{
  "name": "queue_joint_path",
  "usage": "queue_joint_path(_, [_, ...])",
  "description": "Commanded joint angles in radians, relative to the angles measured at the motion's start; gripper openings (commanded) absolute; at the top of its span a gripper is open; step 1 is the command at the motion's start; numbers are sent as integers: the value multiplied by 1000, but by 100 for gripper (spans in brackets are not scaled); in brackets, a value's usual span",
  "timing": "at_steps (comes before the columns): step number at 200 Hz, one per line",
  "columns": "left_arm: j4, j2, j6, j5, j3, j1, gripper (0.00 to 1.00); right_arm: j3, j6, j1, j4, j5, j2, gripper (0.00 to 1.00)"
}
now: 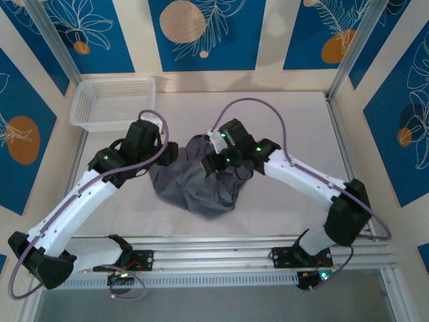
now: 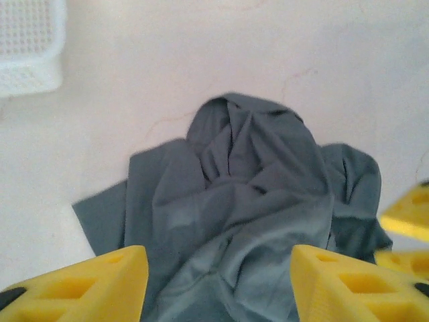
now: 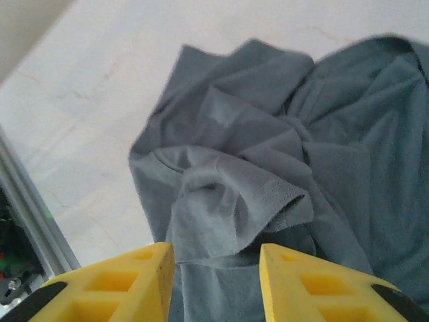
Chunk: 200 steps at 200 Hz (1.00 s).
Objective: Fold the inside-out t-shirt
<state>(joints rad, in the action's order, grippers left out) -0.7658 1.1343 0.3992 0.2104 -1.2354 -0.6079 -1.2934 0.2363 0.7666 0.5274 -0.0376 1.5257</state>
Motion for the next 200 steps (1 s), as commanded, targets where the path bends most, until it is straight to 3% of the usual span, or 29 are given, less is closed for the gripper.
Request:
queue_joint_path(1, [10, -24, -65, -72, 67, 13, 62, -95, 156, 10, 209, -50, 83, 39])
queue_joint_path(20, [9, -30, -56, -77, 93, 16, 63, -66, 323, 15, 149, 6, 83, 42])
queue_joint_path(46, [24, -24, -51, -102, 105, 20, 64, -24, 409, 56, 82, -77, 72, 45])
queue_joint_path(79, [34, -15, -48, -104, 95, 27, 65, 109, 533, 60, -140, -41, 58, 45])
queue_joint_path(105, [40, -18, -42, -118, 102, 28, 65, 122, 536, 59, -148, -89, 64, 45])
queue_joint_path(139, [46, -12, -31, -114, 118, 32, 65, 135, 429, 79, -173, -75, 65, 39])
queue_joint_path(176, [46, 1, -25, -115, 110, 32, 65, 132, 458, 68, -187, -91, 90, 38])
queue_joint_path(189, [43, -2, -24, -108, 107, 32, 65, 126, 466, 66, -188, -96, 101, 32])
queue_joint_path(200, [41, -3, -25, -103, 108, 31, 65, 120, 475, 65, -187, -91, 102, 19])
